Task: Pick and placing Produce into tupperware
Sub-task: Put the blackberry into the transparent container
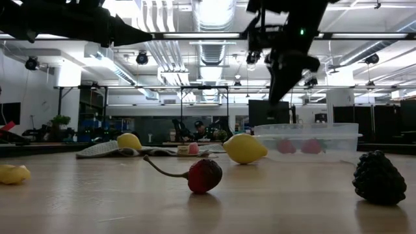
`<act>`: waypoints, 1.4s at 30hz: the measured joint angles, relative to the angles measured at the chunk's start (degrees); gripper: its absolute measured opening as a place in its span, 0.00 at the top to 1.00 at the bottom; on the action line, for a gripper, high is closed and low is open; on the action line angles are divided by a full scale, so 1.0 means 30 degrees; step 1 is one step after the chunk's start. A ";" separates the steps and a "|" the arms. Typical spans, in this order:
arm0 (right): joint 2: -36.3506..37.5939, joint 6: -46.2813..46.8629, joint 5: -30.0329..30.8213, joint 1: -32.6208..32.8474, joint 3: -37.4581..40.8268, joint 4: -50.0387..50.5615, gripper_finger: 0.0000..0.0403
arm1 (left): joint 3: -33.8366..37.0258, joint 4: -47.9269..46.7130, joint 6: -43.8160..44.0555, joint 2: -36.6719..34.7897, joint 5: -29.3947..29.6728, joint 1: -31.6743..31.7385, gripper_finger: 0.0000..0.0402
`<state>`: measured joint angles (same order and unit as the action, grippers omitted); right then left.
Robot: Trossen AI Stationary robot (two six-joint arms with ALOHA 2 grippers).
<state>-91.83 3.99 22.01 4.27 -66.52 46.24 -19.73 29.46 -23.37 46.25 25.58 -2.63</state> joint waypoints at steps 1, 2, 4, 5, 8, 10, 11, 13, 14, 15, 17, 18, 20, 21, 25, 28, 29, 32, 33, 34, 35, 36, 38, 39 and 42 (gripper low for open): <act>0.0352 0.0131 -0.0021 0.0038 -0.0106 -0.0003 0.83 | 0.0000 0.0012 0.0003 -0.0004 0.0000 -0.0006 0.66; 0.0698 0.0268 -0.0056 0.0096 -0.0214 -0.0052 0.83 | 0.0000 0.0003 -0.0003 0.0002 0.0000 -0.0001 0.66; 0.1495 0.0578 -0.0509 0.0176 -0.0337 -0.0102 0.83 | 0.0000 0.0012 0.0000 -0.0001 0.0000 0.0000 0.66; 0.1818 0.0765 -0.0796 0.0247 -0.0441 -0.0159 0.83 | 0.0000 0.0006 0.0004 -0.0003 0.0000 -0.0007 0.66; 0.2821 0.1178 -0.1538 0.0481 -0.0655 -0.0342 0.83 | 0.0000 0.0012 0.0000 -0.0002 0.0000 -0.0005 0.66; 0.3447 0.1181 -0.1882 0.0759 -0.0773 -0.0619 0.83 | 0.0000 0.0004 0.0004 0.0003 0.0000 -0.0001 0.66; 0.3762 0.1181 -0.2006 0.0927 -0.0826 -0.0797 0.83 | 0.0000 0.0006 0.0004 0.0002 0.0000 -0.0004 0.66; 0.4361 0.1154 -0.2132 0.1323 -0.0838 -0.1036 0.83 | 0.0000 0.0012 0.0005 -0.0004 0.0000 0.0000 0.66; 0.4649 0.1027 -0.2271 0.1510 -0.0838 -0.1321 0.83 | 0.0000 0.0012 0.0012 0.0000 0.0000 -0.0001 0.66; 0.4919 0.0866 -0.2544 0.1715 -0.0838 -0.1619 0.83 | 0.0000 0.0011 0.0018 0.0000 0.0000 -0.0004 0.66; 0.5445 0.0680 -0.3094 0.2147 -0.0827 -0.2345 0.83 | 0.0000 0.0013 0.0019 -0.0003 0.0000 -0.0006 0.66; 0.5701 0.0649 -0.3368 0.2393 -0.0820 -0.2840 0.83 | 0.0000 0.0012 0.0019 -0.0002 0.0000 -0.0003 0.66; 0.6050 0.0293 -0.4222 0.2929 -0.0808 -0.3697 0.83 | 0.0000 0.0015 0.0026 0.0000 0.0000 -0.0003 0.66; 0.6206 0.0103 -0.4637 0.3208 -0.0801 -0.4035 0.83 | 0.0000 0.0024 0.0029 -0.0002 -0.0003 0.0000 0.66; 0.6441 -0.0362 -0.4966 0.4512 -0.0780 -0.4732 0.83 | 0.0000 0.0012 0.0041 0.0001 0.0000 -0.0005 0.66; 0.6454 -0.0362 -0.4782 0.5308 -0.0780 -0.5230 0.83 | 0.0000 0.0012 0.0055 -0.0004 -0.0003 -0.0005 0.66; 0.6454 -0.0416 -0.4824 0.5548 -0.0780 -0.5250 0.83 | 0.0000 0.0019 0.0057 -0.0004 -0.0006 -0.0001 0.66; 0.6454 -0.0844 -0.4827 0.6346 -0.0780 -0.5238 0.82 | 0.0000 0.0012 0.0073 -0.0001 0.0000 -0.0004 0.66; 0.6454 -0.1131 -0.4840 0.6682 -0.0780 -0.5238 0.81 | 0.0000 0.0022 0.0074 0.0002 -0.0006 -0.0004 0.66; 0.6454 -0.1507 -0.4934 0.7028 -0.0780 -0.5231 0.79 | 0.0000 0.0021 0.0077 -0.0004 -0.0001 0.0000 0.66; 0.6454 -0.1876 -0.4976 0.7388 -0.0792 -0.5231 0.77 | 0.0000 0.0019 0.0077 -0.0004 0.0000 0.0000 0.66; 0.6454 -0.2096 -0.4987 0.7679 -0.0836 -0.5224 0.75 | 0.0000 0.0019 0.0075 0.0002 -0.0006 -0.0001 0.66; 0.6321 -0.2025 -0.5053 0.8072 -0.1087 -0.5104 0.70 | 0.0000 0.0019 0.0077 -0.0001 0.0000 -0.0003 0.66; 0.6220 -0.1754 -0.5064 0.8178 -0.1315 -0.4868 0.67 | 0.0000 0.0019 0.0077 0.0003 -0.0004 -0.0002 0.66; 0.5432 -0.0969 -0.4993 0.8345 -0.2439 -0.3281 0.57 | 0.0000 0.0026 0.0077 0.0000 0.0000 -0.0002 0.66</act>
<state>-75.53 1.08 7.03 29.31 -73.84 36.40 -19.73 29.54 -23.14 46.25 25.58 -2.64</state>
